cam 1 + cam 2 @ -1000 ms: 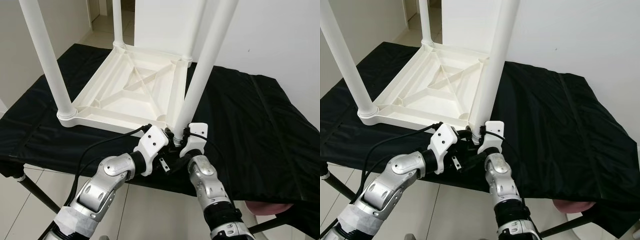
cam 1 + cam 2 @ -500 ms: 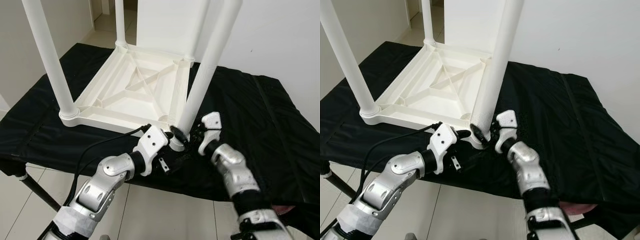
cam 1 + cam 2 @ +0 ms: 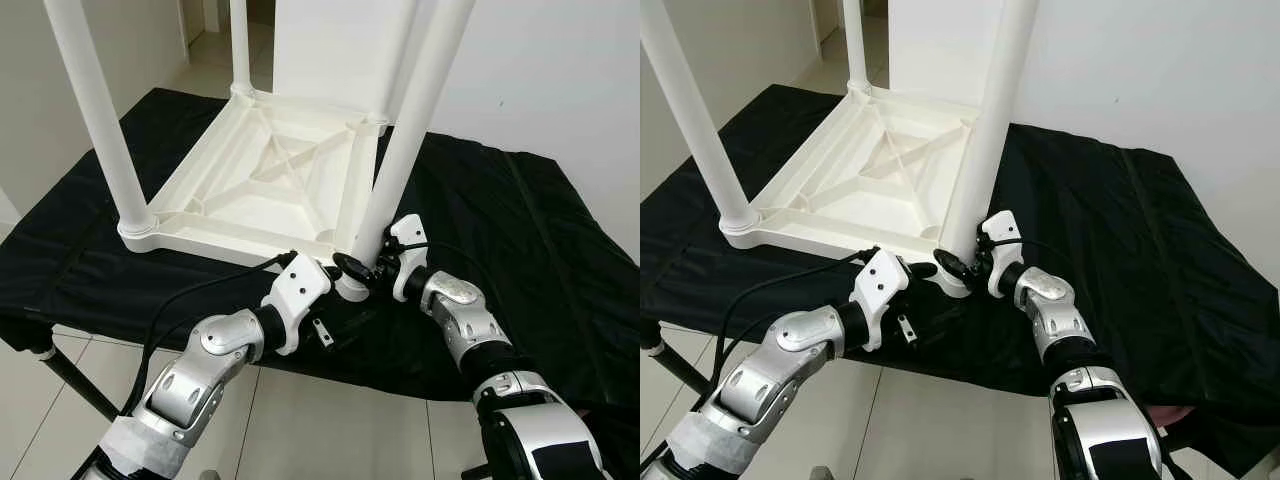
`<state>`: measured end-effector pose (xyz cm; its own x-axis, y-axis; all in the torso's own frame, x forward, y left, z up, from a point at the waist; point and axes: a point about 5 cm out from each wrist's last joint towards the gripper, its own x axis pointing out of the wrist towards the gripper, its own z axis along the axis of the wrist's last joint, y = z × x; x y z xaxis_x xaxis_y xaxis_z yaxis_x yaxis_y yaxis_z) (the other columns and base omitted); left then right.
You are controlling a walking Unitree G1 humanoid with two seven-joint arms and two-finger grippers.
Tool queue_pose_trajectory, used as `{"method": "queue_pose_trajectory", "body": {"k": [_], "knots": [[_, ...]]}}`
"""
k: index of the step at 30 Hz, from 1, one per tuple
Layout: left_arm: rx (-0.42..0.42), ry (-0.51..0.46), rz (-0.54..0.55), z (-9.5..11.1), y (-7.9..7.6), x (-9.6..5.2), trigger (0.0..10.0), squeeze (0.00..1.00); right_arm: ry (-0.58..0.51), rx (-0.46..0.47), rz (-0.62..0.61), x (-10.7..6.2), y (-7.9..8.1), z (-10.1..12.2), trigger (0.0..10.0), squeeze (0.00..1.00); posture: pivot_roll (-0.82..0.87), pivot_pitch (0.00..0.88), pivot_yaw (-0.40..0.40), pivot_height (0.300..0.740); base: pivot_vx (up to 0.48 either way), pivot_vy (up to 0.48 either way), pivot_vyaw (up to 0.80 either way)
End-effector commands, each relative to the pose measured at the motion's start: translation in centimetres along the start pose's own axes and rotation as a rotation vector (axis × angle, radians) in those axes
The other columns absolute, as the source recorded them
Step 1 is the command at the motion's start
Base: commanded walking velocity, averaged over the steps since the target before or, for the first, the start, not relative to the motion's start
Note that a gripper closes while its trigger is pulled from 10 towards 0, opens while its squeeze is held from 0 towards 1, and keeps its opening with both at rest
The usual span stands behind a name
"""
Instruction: Building children table
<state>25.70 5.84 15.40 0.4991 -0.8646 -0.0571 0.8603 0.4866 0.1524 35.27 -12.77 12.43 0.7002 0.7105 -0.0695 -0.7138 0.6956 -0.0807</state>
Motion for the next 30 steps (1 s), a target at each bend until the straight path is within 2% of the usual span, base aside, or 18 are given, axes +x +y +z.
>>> {"method": "queue_pose_trajectory", "body": {"k": [1, 11, 12, 13, 14, 16, 17, 18, 20, 21, 22, 23, 24, 25, 27, 30], "knots": [[0.004, -0.010, -0.049, 0.4, -0.2, 0.0, 10.0, 0.00, 0.057, -0.007, -0.003, -0.3, -0.3, -0.7, 0.0, 0.00, -0.01, 0.000, -0.082, 0.740, 0.000, 0.000, 0.00], [-0.003, -0.008, -0.055, 0.3, -0.4, 0.1, 10.0, 0.00, 0.029, 0.013, -0.003, -0.9, -0.6, -1.0, 0.0, 0.00, -0.01, 0.000, -0.074, 0.740, 0.000, 0.000, 0.00], [-0.002, -0.006, -0.055, 0.2, -0.3, 0.1, 10.0, 0.00, 0.023, 0.021, -0.019, -0.9, -0.6, -1.2, 10.0, 0.00, -0.02, 0.000, -0.071, 0.740, 0.000, 0.000, 0.00], [-0.002, -0.006, -0.055, 0.2, -0.3, 0.1, 10.0, 0.00, 0.023, 0.021, -0.019, -0.9, -0.6, -1.2, 10.0, 0.00, -0.02, 0.000, -0.071, 0.740, 0.000, 0.000, 0.00], [-0.005, -0.002, -0.054, 0.0, -0.3, 0.1, 10.0, 0.00, 0.028, 0.041, -0.095, -0.8, -0.7, -1.5, 10.0, 0.00, -0.02, 0.000, -0.070, 0.740, 0.000, 0.000, 0.00], [-0.005, -0.002, -0.054, 0.0, -0.3, 0.1, 10.0, 0.00, 0.028, 0.041, -0.095, -0.8, -0.7, -1.5, 10.0, 0.00, -0.02, 0.000, -0.070, 0.740, 0.000, 0.000, 0.00], [-0.007, 0.000, -0.055, -0.1, -0.4, 0.2, 10.0, 0.00, 0.033, 0.055, -0.144, -0.7, -0.7, -1.6, 10.0, 0.00, -0.03, 0.000, -0.069, 0.740, 0.000, 0.000, 0.00], [-0.007, 0.000, -0.055, -0.1, -0.4, 0.2, 10.0, 0.00, 0.033, 0.055, -0.144, -0.7, -0.7, -1.6, 10.0, 0.00, -0.03, 0.000, -0.069, 0.740, 0.000, 0.000, 0.00], [-0.009, 0.001, -0.058, -0.2, -0.6, 0.3, 10.0, 0.00, 0.029, 0.075, -0.246, -0.4, -0.4, -1.8, 10.0, 0.00, -0.03, 0.000, -0.069, 0.740, 0.000, 0.000, 0.00], [-0.009, 0.001, -0.058, -0.2, -0.6, 0.3, 10.0, 0.00, 0.029, 0.075, -0.246, -0.4, -0.4, -1.8, 10.0, 0.00, -0.03, 0.000, -0.069, 0.740, 0.000, 0.000, 0.00], [-0.009, 0.000, -0.061, -0.1, -0.7, 0.3, 10.0, 0.00, 0.017, 0.089, -0.303, -0.2, 0.0, -1.8, 10.0, 0.00, -0.03, 0.000, -0.069, 0.740, 0.000, 0.000, 0.00], [-0.009, 0.000, -0.061, -0.1, -0.7, 0.3, 10.0, 0.00, 0.017, 0.089, -0.303, -0.2, 0.0, -1.8, 10.0, 0.00, -0.03, 0.000, -0.069, 0.740, 0.000, 0.000, 0.00], [-0.009, -0.001, -0.062, -0.1, -0.6, 0.3, 10.0, 0.00, 0.009, 0.149, -0.405, 0.1, 0.6, -1.9, 10.0, 0.00, -0.04, 0.000, -0.069, 0.740, 0.000, 0.000, 0.00], [-0.009, -0.001, -0.062, -0.1, -0.6, 0.3, 10.0, 0.00, 0.009, 0.149, -0.405, 0.1, 0.6, -1.9, 10.0, 0.00, -0.04, 0.000, -0.069, 0.740, 0.000, 0.000, 0.00], [-0.006, -0.006, -0.065, 0.1, -0.5, 0.4, 10.0, 0.00, 0.003, 0.197, -0.526, 0.3, 1.5, -2.1, 10.0, 0.00, -0.04, 0.000, -0.071, 0.740, 0.000, 0.000, 0.00], [0.003, -0.003, -0.064, 0.1, -0.2, 0.4, 10.0, 0.00, -0.001, 0.183, -0.590, 0.3, 2.1, -2.1, 10.0, 0.00, -0.03, 0.000, -0.076, 0.740, 0.000, 0.000, 0.00]]}}
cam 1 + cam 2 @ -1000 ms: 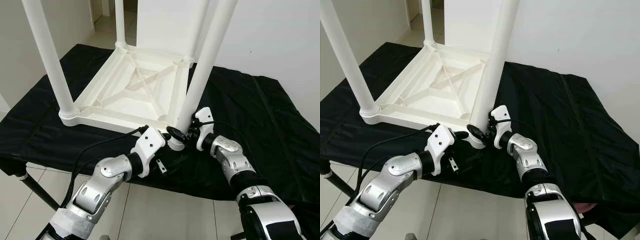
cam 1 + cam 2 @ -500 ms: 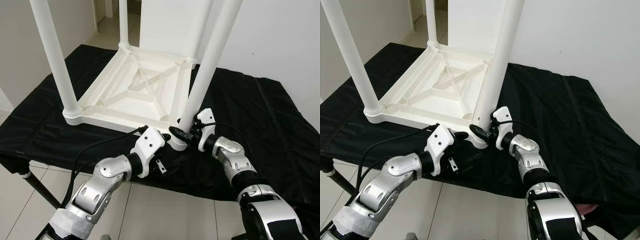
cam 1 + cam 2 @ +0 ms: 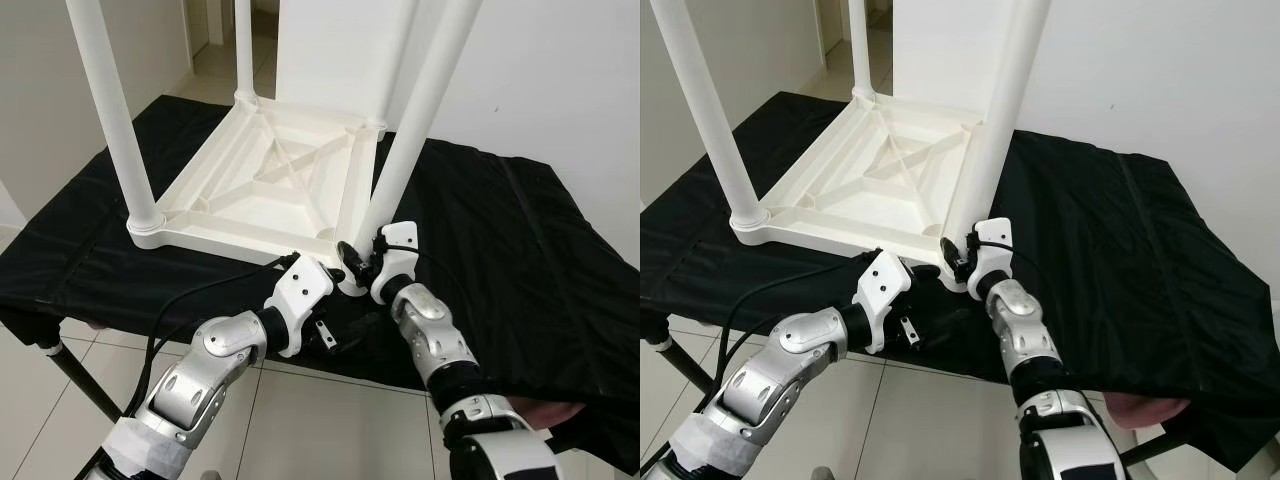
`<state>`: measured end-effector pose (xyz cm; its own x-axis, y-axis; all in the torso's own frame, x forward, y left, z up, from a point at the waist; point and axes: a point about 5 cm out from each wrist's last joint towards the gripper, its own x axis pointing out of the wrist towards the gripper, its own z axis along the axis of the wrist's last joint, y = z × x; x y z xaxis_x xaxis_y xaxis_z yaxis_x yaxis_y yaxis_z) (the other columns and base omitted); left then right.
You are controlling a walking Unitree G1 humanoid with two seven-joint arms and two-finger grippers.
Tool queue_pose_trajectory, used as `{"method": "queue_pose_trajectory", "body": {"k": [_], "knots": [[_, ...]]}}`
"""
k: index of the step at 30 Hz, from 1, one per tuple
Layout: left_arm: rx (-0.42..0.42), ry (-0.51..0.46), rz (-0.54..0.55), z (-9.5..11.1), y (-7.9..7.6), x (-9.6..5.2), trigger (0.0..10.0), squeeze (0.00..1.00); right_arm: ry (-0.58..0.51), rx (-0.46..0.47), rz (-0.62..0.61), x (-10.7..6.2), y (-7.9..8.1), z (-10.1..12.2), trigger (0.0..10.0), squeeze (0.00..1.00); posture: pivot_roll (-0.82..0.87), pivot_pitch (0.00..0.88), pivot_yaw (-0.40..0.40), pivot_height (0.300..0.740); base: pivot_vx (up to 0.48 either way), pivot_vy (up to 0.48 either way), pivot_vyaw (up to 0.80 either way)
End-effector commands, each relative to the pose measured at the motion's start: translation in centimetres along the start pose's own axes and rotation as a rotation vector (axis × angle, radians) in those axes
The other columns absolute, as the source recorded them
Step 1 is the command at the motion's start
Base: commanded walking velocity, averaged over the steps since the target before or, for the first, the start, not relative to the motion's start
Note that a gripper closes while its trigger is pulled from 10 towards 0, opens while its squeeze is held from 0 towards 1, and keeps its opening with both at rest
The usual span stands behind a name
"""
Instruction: Building children table
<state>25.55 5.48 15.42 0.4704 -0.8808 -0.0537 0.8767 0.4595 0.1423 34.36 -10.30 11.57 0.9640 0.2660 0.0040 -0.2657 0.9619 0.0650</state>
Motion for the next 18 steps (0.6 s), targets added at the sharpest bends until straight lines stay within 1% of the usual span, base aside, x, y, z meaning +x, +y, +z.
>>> {"method": "queue_pose_trajectory", "body": {"k": [1, 2, 3, 4, 5, 6, 8, 9, 14, 15, 18], "knots": [[0.014, 0.004, -0.027, 0.0, 0.3, 0.1, 10.0, 0.00, 0.053, 0.009, -0.166, -1.2, -0.8, -1.4, 10.0, 0.00, -0.03, 0.000, -0.082, 0.740, 0.000, 0.000, 0.00], [0.014, 0.004, -0.027, 0.0, 0.3, 0.1, 10.0, 0.00, 0.053, 0.009, -0.166, -1.2, -0.8, -1.4, 10.0, 0.00, -0.03, 0.000, -0.082, 0.740, 0.000, 0.000, 0.00], [0.014, 0.002, -0.025, 0.1, 0.3, 0.1, 10.0, 0.00, 0.049, 0.010, -0.200, -1.4, -0.8, -1.4, 10.0, 0.00, -0.03, 0.000, -0.082, 0.740, 0.000, 0.000, 0.00], [0.014, 0.000, -0.023, 0.1, 0.4, 0.1, 10.0, 0.00, 0.046, 0.023, -0.234, -1.7, -0.3, -1.4, 10.0, 0.00, -0.03, 0.000, -0.083, 0.740, 0.000, 0.000, 0.00], [0.014, 0.000, -0.023, 0.1, 0.4, 0.1, 10.0, 0.00, 0.046, 0.023, -0.234, -1.7, -0.3, -1.4, 10.0, 0.00, -0.03, 0.000, -0.083, 0.740, 0.000, 0.000, 0.00], [0.014, -0.003, -0.020, 0.2, 0.4, 0.1, 10.0, 0.00, 0.046, 0.042, -0.249, -2.0, 0.6, -1.3, 10.0, 0.00, -0.03, 0.000, -0.083, 0.740, 0.000, 0.000, 0.00], [0.014, -0.003, -0.020, 0.2, 0.4, 0.1, 10.0, 0.00, 0.046, 0.042, -0.249, -2.0, 0.6, -1.3, 10.0, 0.00, -0.03, 0.000, -0.083, 0.740, 0.000, 0.000, 0.00], [0.013, -0.004, -0.019, 0.2, 0.4, 0.1, 10.0, 0.00, 0.047, 0.044, -0.229, -2.0, 1.1, -1.3, 10.0, 0.00, -0.04, 0.000, -0.081, 0.740, 0.000, 0.000, 0.00], [0.012, -0.007, -0.026, 0.2, 0.3, 0.3, 10.0, 0.00, 0.040, 0.036, -0.226, -2.0, 0.9, -0.9, 10.0, 0.00, -0.04, 0.000, -0.079, 0.740, 0.000, 0.000, 0.00], [0.011, -0.010, -0.031, 0.2, 0.3, 0.4, 10.0, 0.00, 0.034, 0.039, -0.231, -2.0, 0.5, -0.7, 10.0, 1.00, -0.04, 0.000, -0.082, 0.740, 0.000, 0.000, 0.00], [0.011, -0.010, -0.031, 0.2, 0.3, 0.4, 10.0, 0.00, 0.034, 0.039, -0.231, -2.0, 0.5, -0.7, 10.0, 1.00, -0.04, 0.000, -0.082, 0.740, 0.000, 0.000, 0.00]]}}
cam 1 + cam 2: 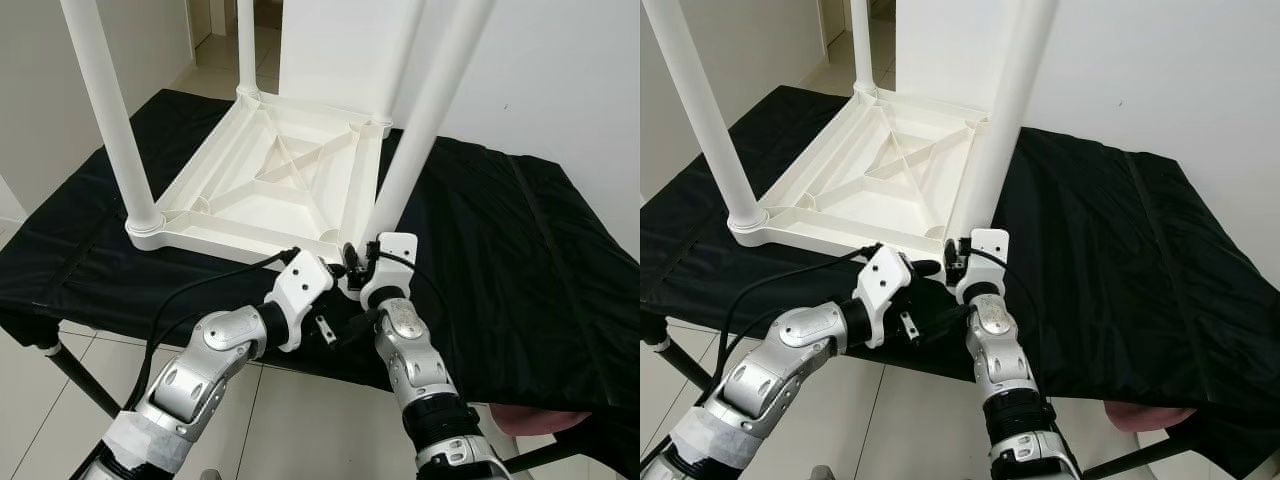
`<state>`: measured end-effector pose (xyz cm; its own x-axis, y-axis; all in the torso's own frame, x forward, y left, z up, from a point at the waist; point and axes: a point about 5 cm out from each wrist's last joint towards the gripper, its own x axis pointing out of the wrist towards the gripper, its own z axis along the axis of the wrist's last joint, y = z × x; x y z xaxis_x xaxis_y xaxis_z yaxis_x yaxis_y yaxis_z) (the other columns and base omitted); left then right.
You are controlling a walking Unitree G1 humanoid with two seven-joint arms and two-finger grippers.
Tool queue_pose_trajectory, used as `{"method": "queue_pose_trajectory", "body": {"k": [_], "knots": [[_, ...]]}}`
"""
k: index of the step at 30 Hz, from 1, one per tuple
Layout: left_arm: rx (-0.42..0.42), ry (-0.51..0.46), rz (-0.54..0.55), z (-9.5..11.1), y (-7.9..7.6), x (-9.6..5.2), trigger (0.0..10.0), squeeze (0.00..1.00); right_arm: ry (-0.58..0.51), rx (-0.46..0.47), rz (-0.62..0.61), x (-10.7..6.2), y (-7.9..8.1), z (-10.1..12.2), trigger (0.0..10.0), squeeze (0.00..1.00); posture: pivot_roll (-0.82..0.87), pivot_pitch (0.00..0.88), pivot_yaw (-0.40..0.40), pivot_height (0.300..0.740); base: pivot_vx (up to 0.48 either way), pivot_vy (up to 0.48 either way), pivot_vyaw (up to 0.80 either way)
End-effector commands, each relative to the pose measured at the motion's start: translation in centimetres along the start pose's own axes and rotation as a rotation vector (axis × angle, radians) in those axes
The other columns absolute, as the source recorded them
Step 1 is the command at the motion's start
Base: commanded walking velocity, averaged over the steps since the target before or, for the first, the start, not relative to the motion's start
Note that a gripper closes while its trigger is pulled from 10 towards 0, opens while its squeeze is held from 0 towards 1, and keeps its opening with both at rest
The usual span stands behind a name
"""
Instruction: Building children table
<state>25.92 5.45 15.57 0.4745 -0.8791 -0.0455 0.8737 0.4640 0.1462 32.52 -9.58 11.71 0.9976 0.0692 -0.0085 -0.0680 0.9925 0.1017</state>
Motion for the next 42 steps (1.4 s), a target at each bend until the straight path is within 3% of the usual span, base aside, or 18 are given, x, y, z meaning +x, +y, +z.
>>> {"method": "queue_pose_trajectory", "body": {"k": [1, 5, 6, 8, 11, 13, 14, 16, 18, 21, 26, 27, 28, 36, 42], "knots": [[0.008, -0.003, -0.037, 0.1, -0.1, 0.2, 10.0, 0.00, 0.016, 0.004, -0.009, -0.2, -1.2, -0.3, 10.0, 1.00, -0.04, 0.000, -0.086, 0.740, 0.000, 0.000, 0.00], [0.008, -0.001, -0.037, 0.0, -0.1, 0.2, 10.0, 0.00, -0.019, -0.003, 0.028, -0.2, -2.0, 0.4, 10.0, 1.00, -0.04, 0.000, -0.089, 0.740, 0.000, 0.000, 0.00], [0.010, 0.004, -0.038, -0.2, -0.1, 0.1, 10.0, 0.00, -0.037, -0.022, 0.084, -0.2, -2.6, 0.8, 10.0, 0.00, -0.04, 0.000, -0.089, 0.740, 0.000, 0.000, 0.00], [0.010, 0.004, -0.038, -0.2, -0.1, 0.1, 10.0, 0.00, -0.037, -0.022, 0.084, -0.2, -2.6, 0.8, 10.0, 0.00, -0.04, 0.000, -0.089, 0.740, 0.000, 0.000, 0.00], [0.012, 0.009, -0.044, -0.3, -0.3, 0.1, 10.0, 0.00, -0.035, -0.139, 0.390, 0.4, -4.7, 2.2, 10.0, 0.00, -0.04, 0.000, -0.086, 0.740, 0.000, 0.000, 0.00], [0.012, 0.009, -0.044, -0.3, -0.3, 0.1, 10.0, 0.00, -0.035, -0.139, 0.390, 0.4, -4.7, 2.2, 10.0, 0.00, -0.04, 0.000, -0.086, 0.740, 0.000, 0.000, 0.00], [0.013, 0.008, -0.045, -0.3, -0.3, 0.1, 10.0, 0.00, -0.022, -0.184, 0.457, 0.5, -4.9, 2.3, 10.0, 0.00, -0.04, 0.000, -0.085, 0.740, 0.000, 0.000, 0.00], [0.017, 0.005, -0.044, -0.2, -0.1, 0.2, 10.0, 0.00, 0.022, -0.222, 0.570, 1.1, -4.8, 2.0, 10.0, 0.00, -0.03, 0.000, -0.082, 0.740, 0.000, 0.000, 0.00], [0.017, 0.005, -0.044, -0.2, -0.1, 0.2, 10.0, 0.00, 0.022, -0.222, 0.570, 1.1, -4.8, 2.0, 10.0, 0.00, -0.03, 0.000, -0.082, 0.740, 0.000, 0.000, 0.00], [0.023, 0.003, -0.041, -0.1, -0.1, 0.1, 10.0, 0.00, 0.089, -0.253, 0.714, 1.6, -3.3, 1.0, 10.0, 0.00, -0.02, 0.000, -0.080, 0.740, 0.000, 0.000, 0.00], [0.024, 0.003, -0.041, -0.1, 0.0, 0.1, 10.0, 0.00, 0.100, -0.261, 0.744, 1.7, -2.9, 0.7, 10.0, 0.00, -0.02, 0.000, -0.080, 0.740, 0.000, 0.000, 0.00], [0.025, 0.004, -0.040, -0.1, 0.0, 0.0, 10.0, 0.00, 0.108, -0.264, 0.758, 1.8, -2.6, 0.5, 5.6, 0.00, -0.01, 0.000, -0.081, 0.740, 0.000, 0.000, 0.00], [0.026, 0.004, -0.038, 0.0, 0.0, 0.0, 10.0, 0.00, 0.121, -0.263, 0.771, 1.8, -2.3, 0.2, 0.0, 0.00, -0.01, 0.000, -0.081, 0.740, 0.000, 0.000, 0.00], [0.022, 0.004, -0.030, 0.0, 0.0, -0.1, 10.0, 0.00, 0.130, -0.243, 0.822, 2.0, -2.3, 0.0, 0.0, 0.00, 0.00, 0.000, -0.085, 0.740, 0.000, 0.000, 0.00], [0.015, 0.004, -0.036, -0.1, -0.2, -0.1, 10.0, 0.00, 0.111, -0.221, 0.814, 1.9, -3.3, 0.1, 0.0, 0.00, -0.01, 0.000, -0.084, 0.740, 0.000, 0.000, 0.00]]}}
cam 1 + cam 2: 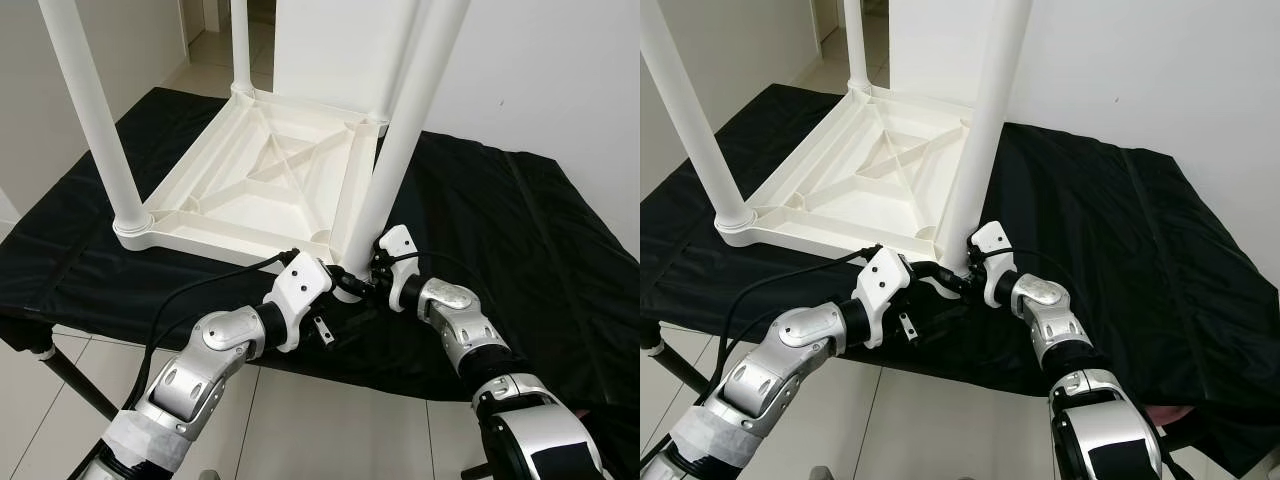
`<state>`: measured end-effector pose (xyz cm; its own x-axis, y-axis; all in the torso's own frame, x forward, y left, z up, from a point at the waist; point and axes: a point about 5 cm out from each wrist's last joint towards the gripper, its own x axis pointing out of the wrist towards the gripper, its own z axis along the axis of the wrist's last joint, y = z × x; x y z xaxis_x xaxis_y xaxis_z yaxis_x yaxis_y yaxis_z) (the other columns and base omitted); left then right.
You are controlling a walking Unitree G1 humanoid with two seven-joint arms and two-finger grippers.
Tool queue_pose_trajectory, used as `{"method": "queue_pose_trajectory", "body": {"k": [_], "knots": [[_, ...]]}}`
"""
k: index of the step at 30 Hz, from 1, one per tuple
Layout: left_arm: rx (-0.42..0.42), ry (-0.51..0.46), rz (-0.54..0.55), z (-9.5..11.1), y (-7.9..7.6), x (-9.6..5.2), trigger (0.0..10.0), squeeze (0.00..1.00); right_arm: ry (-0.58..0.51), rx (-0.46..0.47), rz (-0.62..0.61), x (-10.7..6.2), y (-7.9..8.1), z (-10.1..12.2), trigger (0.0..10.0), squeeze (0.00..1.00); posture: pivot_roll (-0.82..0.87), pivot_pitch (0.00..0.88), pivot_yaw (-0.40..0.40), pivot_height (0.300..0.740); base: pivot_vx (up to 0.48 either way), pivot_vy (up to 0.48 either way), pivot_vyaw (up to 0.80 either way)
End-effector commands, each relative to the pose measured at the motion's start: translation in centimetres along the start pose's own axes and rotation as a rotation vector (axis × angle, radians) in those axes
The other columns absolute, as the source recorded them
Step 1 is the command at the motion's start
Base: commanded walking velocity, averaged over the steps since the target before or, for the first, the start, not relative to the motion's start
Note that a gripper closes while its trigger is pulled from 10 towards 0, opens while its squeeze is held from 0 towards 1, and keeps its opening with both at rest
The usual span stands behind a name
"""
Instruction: Building children table
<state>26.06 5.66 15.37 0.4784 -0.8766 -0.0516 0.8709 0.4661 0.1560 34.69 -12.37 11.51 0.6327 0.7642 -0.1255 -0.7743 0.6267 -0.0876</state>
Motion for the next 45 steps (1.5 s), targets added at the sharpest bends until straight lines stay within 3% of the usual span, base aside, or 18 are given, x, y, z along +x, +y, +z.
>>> {"method": "queue_pose_trajectory", "body": {"k": [1, 2, 6, 7, 9, 12, 18, 21, 29, 30, 33, 34, 37, 38, 39, 45], "knots": [[0.005, -0.003, -0.040, 0.1, -0.4, 0.1, 10.0, 0.00, -0.023, 0.014, -0.022, -0.5, -0.2, -0.1, 6.9, 0.00, -0.02, 0.000, -0.084, 0.740, 0.000, 0.000, 0.00], [0.004, -0.003, -0.041, 0.1, -0.5, 0.1, 10.0, 0.00, -0.037, 0.022, -0.047, -0.6, -0.2, 0.0, 10.0, 0.00, -0.02, 0.000, -0.085, 0.740, 0.000, 0.000, 0.00], [0.001, -0.002, -0.042, 0.1, -0.5, 0.1, 10.0, 0.00, -0.059, 0.046, -0.090, -0.7, -0.3, 0.0, 10.0, 0.00, -0.02, 0.000, -0.085, 0.740, 0.000, 0.000, 0.00], [-0.002, 0.001, -0.044, -0.1, -0.7, 0.1, 10.0, 0.00, -0.105, 0.088, -0.188, -0.5, 0.1, 0.1, 10.0, 0.00, -0.03, 0.000, -0.088, 0.740, 0.000, 0.000, 0.00], [-0.002, 0.001, -0.044, -0.1, -0.7, 0.1, 10.0, 0.00, -0.105, 0.088, -0.188, -0.5, 0.1, 0.1, 10.0, 0.00, -0.03, 0.000, -0.088, 0.740, 0.000, 0.000, 0.00], [-0.005, 0.004, -0.047, -0.2, -0.9, 0.1, 10.0, 0.00, -0.148, 0.122, -0.366, -0.3, 1.1, -0.1, 10.0, 0.00, -0.03, 0.000, -0.086, 0.740, 0.000, 0.000, 0.00], [-0.007, 0.005, -0.051, -0.2, -0.9, 0.1, 10.0, 0.00, -0.134, 0.154, -0.515, -0.1, 2.2, -0.7, 10.0, 0.00, -0.04, 0.000, -0.084, 0.740, 0.000, 0.000, 0.00], [-0.005, 0.005, -0.053, -0.2, -0.9, 0.1, 10.0, 0.00, -0.096, 0.162, -0.654, -0.1, 3.4, -1.2, 10.0, 0.00, -0.04, 0.000, -0.088, 0.740, 0.000, 0.000, 0.00], [-0.006, 0.002, -0.050, -0.1, -0.9, 0.1, 10.0, 0.00, -0.114, 0.164, -0.664, 0.8, 5.0, -0.5, 10.0, 0.00, -0.04, 0.000, -0.091, 0.740, 0.000, 0.000, 0.00], [-0.009, 0.000, -0.052, -0.1, -1.0, 0.2, 10.0, 0.00, -0.138, 0.168, -0.663, 0.7, 5.0, 0.0, 10.0, 0.28, -0.04, 0.000, -0.091, 0.740, 0.000, 0.000, 0.00], [-0.009, 0.000, -0.053, -0.1, -1.0, 0.2, 10.0, 0.00, -0.141, 0.168, -0.672, 0.5, 4.8, 0.0, 10.0, 0.28, -0.04, 0.000, -0.091, 0.740, 0.000, 0.000, 0.00], [-0.007, 0.001, -0.052, -0.1, -1.0, 0.2, 10.0, 0.00, -0.154, 0.170, -0.672, 0.3, 4.6, 0.2, 10.0, 1.00, -0.04, 0.000, -0.094, 0.740, 0.000, 0.000, 0.00], [-0.005, 0.006, -0.043, -0.1, -0.7, 0.0, 10.0, 0.00, -0.183, 0.167, -0.611, -0.4, 3.8, 0.9, 10.0, 1.00, -0.03, 0.000, -0.095, 0.740, 0.000, 0.000, 0.00], [-0.005, 0.007, -0.043, -0.2, -0.8, -0.1, 10.0, 0.00, -0.186, 0.158, -0.574, -0.5, 3.7, 1.1, 10.0, 0.87, -0.03, 0.000, -0.095, 0.740, 0.000, 0.000, 0.00], [-0.006, 0.008, -0.043, -0.2, -0.8, -0.1, 10.0, 0.00, -0.190, 0.143, -0.536, -0.7, 3.6, 1.2, 10.0, 0.00, -0.03, 0.000, -0.095, 0.740, 0.000, 0.000, 0.00], [-0.007, 0.018, -0.047, -0.3, -0.7, -0.5, 10.0, 0.00, -0.166, 0.052, -0.330, -1.4, 3.2, 1.5, 10.0, 0.00, -0.04, 0.000, -0.087, 0.740, 0.000, 0.000, 0.00]]}}
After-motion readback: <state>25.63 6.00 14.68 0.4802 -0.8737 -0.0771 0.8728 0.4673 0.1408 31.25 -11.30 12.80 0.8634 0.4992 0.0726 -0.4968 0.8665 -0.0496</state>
